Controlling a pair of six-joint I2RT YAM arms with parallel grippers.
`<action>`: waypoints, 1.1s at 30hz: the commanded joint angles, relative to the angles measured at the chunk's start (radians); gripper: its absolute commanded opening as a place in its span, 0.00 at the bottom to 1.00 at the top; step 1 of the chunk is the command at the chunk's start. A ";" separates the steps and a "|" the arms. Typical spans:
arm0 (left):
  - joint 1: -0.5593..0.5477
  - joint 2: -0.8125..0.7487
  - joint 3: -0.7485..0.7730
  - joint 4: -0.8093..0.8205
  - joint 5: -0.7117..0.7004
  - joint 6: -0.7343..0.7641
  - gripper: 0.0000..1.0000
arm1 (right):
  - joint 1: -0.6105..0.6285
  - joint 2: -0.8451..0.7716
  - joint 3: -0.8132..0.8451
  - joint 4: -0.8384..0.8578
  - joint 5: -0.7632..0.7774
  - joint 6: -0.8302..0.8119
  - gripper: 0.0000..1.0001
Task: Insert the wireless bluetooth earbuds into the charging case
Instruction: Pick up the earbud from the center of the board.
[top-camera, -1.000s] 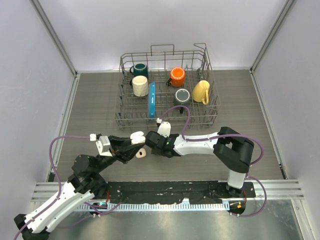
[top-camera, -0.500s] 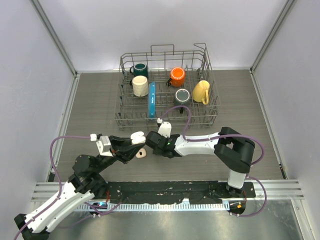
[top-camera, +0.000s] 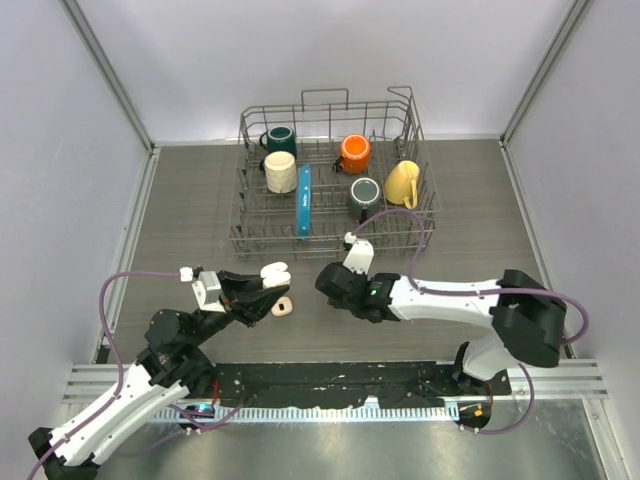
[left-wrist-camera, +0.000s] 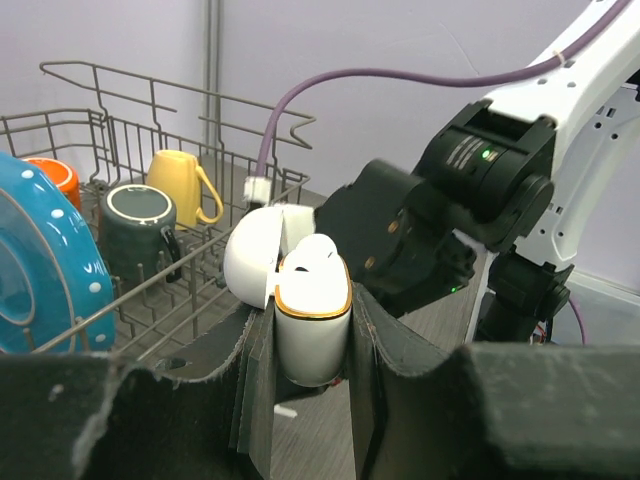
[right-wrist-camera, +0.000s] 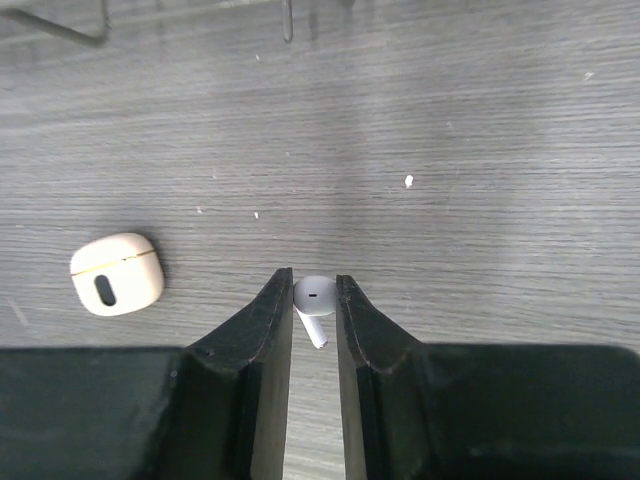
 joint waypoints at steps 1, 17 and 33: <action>0.002 0.003 0.004 0.058 -0.017 -0.011 0.00 | -0.003 -0.120 -0.021 -0.011 0.110 0.037 0.02; 0.002 -0.012 -0.007 0.061 -0.028 -0.015 0.00 | -0.004 -0.344 0.000 -0.086 0.207 0.046 0.01; 0.002 0.000 -0.019 0.086 -0.034 -0.015 0.00 | -0.003 -0.439 0.071 -0.111 0.239 0.012 0.01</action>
